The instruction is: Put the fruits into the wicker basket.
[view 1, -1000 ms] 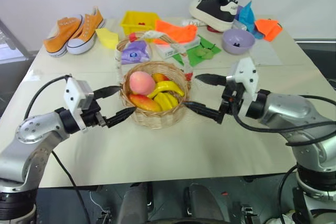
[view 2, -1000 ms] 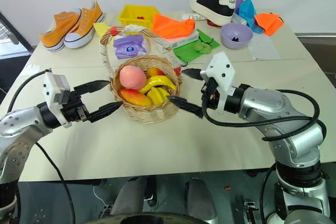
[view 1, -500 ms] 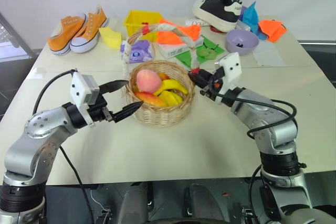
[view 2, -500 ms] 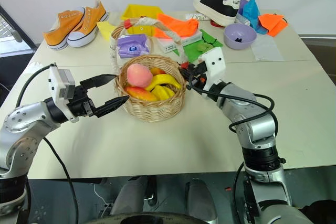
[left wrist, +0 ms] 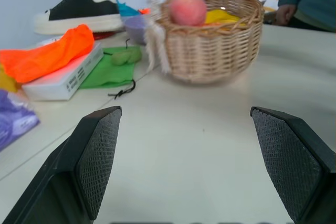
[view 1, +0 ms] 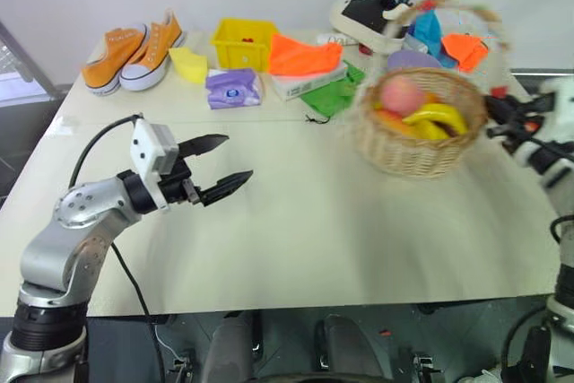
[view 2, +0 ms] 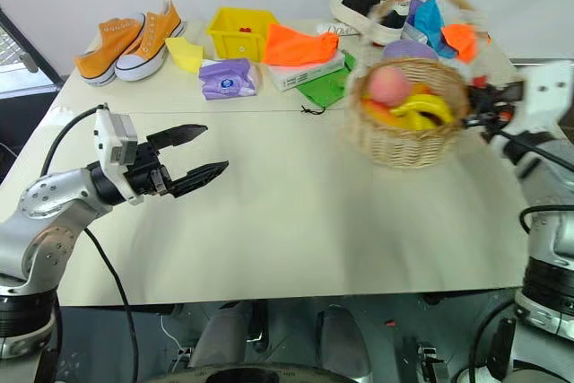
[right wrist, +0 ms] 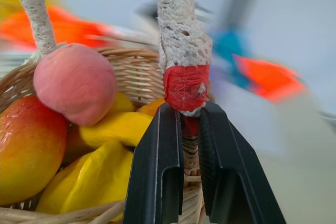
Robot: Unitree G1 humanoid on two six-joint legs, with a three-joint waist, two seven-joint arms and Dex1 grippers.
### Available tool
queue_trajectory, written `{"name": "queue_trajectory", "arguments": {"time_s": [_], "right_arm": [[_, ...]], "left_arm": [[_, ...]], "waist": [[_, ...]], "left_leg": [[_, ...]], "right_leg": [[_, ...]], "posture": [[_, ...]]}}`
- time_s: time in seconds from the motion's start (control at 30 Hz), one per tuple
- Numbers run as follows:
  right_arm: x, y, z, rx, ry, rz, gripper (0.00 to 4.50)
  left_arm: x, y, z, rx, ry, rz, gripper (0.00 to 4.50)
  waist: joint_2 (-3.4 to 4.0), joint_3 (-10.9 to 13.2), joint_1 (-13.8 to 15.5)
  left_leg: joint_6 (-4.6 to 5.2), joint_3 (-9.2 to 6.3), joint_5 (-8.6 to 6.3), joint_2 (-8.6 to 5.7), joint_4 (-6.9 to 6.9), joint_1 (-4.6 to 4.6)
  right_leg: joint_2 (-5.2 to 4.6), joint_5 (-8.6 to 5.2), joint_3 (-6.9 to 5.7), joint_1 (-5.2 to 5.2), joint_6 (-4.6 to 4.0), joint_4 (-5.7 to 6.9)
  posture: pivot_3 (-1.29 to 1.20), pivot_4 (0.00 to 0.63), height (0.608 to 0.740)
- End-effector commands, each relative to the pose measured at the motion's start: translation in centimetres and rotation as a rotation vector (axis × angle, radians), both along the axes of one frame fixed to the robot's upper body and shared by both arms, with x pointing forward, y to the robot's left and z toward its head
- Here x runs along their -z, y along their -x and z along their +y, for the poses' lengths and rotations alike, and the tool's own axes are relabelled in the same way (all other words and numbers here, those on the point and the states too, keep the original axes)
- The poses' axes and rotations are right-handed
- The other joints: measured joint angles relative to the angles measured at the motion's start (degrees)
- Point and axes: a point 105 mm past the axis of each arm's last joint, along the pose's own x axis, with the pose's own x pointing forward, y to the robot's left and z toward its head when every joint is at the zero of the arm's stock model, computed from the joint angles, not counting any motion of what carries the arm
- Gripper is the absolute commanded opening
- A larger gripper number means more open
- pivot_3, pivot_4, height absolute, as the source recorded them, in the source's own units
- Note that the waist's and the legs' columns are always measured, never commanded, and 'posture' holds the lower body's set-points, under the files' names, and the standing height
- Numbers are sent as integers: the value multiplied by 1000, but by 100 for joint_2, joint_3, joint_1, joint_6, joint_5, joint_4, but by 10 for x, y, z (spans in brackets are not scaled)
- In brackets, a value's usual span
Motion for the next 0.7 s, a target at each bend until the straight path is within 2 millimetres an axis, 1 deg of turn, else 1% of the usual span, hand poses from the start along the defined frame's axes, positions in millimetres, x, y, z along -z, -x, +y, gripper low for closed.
{"name": "queue_trajectory", "arguments": {"time_s": [0.03, 0.1, 0.17, 0.2, 0.23, 0.27, 0.3, 0.33, 0.37, 0.43, 0.53, 0.63, 0.7], "right_arm": [[-12, 9, -23, 81, 19, -74, 18], [-2, 10, -32, 105, 4, -57, 18], [2, 12, -36, 121, -2, -50, 926], [2, 13, -36, 124, 7, -52, 1256], [1, 15, -37, 131, 16, -56, 1767], [-1, 18, -38, 154, 53, -61, 2177], [-3, 21, -40, 172, 90, -65, 2828], [-4, 23, -40, 180, 114, -71, 3177], [-6, 27, -40, 178, 128, -78, 3689], [-7, 34, -37, 152, 176, -72, 3689], [-2, 48, -29, 70, 223, -26, 3689], [11, 65, 0, -126, 254, 53, 3689], [22, 71, 32, -289, 246, 95, 3689]], "left_arm": [[-6, -1, -4, 21, 2, -37, 4240], [-5, -1, -5, 28, 1, -37, 4240], [-5, -2, -5, 30, 2, -38, 4240], [-5, -2, -5, 30, 1, -38, 4240], [-5, -2, -5, 30, 2, -38, 4240], [-5, -1, -5, 30, 1, -36, 4240], [-4, -1, -4, 31, 0, -33, 4240], [-4, -1, -4, 32, -1, -31, 4240], [-3, -1, -4, 31, -1, -30, 4240], [-3, -1, -3, 31, -1, -27, 4240], [-1, -4, -1, 28, -1, -20, 4240], [8, -11, 7, -14, 4, 5, 4240], [16, -16, 14, -66, 15, 30, 4240]], "waist": [[10, 0, -34], [17, 3, -32], [17, 3, -14], [17, 3, -4], [17, 3, 2], [17, 3, 4], [17, 3, 11], [16, 3, 23], [17, 3, 27], [17, 3, 32], [17, 3, 26], [19, 2, 30], [21, 1, 0]], "left_leg": [[0, 4, 0, 3, -1, 2], [-1, 9, 1, 5, -2, 5], [-1, 8, 1, 6, 0, 5], [-1, 8, 1, 6, 1, 5], [-1, 8, 1, 6, 3, 4], [-1, 9, 1, 6, 5, 4], [-1, 9, 1, 5, 6, 4], [-1, 9, 1, 5, 7, 4], [-1, 7, 1, 4, 7, 4], [-1, 7, 1, 3, 7, 4], [-1, 7, 1, 2, 7, 4], [-1, 4, 0, 3, 5, 7], [-1, -2, 0, 7, 4, 11]], "right_leg": [[4, 0, 2, -1, 0, 1], [15, 0, 5, -4, 2, 4], [19, -1, 5, -4, 3, 9], [19, -1, 5, -3, 4, 9], [19, -1, 5, -3, 4, 8], [18, -1, 5, -2, 4, 8], [17, -1, 5, -1, 4, 8], [16, -1, 5, 0, 5, 8], [16, -2, 4, 1, 5, 8], [15, -2, 4, 2, 6, 8], [14, -3, 4, 3, 8, 8], [15, -4, 4, 8, 9, 7], [20, -5, 4, 14, 10, 5]], "posture": [[0, 150, 733], [0, 150, 733], [0, 150, 733], [0, 150, 733], [0, 150, 733], [0, 150, 733], [0, 150, 733], [0, 150, 733], [0, 150, 733], [0, 150, 733], [0, 150, 733], [0, 150, 733], [0, 150, 733]]}}
